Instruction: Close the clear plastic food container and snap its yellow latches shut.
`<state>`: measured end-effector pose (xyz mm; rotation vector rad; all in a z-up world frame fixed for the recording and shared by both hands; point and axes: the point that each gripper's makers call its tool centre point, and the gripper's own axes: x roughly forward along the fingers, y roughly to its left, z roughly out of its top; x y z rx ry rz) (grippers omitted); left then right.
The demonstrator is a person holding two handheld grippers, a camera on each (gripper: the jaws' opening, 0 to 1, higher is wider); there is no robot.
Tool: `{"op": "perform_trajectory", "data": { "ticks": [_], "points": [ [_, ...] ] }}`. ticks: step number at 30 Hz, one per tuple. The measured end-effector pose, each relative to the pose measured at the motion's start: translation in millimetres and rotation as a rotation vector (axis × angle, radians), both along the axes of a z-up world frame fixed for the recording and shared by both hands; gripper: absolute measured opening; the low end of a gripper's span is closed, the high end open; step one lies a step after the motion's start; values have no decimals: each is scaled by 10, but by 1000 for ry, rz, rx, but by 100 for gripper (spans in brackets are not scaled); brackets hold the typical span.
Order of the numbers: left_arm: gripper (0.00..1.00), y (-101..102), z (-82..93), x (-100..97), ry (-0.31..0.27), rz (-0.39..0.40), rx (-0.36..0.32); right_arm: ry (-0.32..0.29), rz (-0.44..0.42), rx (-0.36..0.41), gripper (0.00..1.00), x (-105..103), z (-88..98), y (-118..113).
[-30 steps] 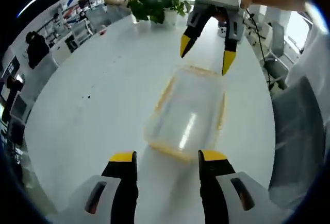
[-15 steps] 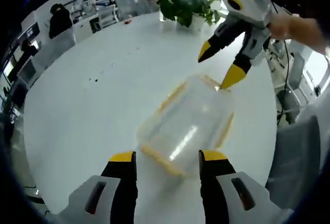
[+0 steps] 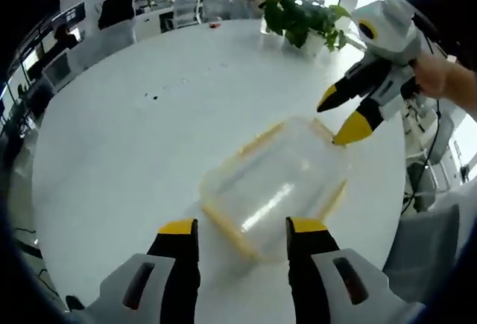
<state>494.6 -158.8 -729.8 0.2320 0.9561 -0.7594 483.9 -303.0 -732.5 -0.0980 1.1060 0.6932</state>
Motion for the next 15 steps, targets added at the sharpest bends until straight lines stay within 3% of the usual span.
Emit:
{"op": "perform_trajectory", "data": {
  "ticks": [4,8,15],
  "points": [
    [43,-16,-10,-12,26,31,-30,62,-16,41,39,-81,-72,80],
    [38,-33,-21,-49,59,49,-69,71,-31,63,39,-71,-76,105],
    [36,-34,-23,-52,65,63,-56,96,-43,85,35,-93,-87,124]
  ]
}}
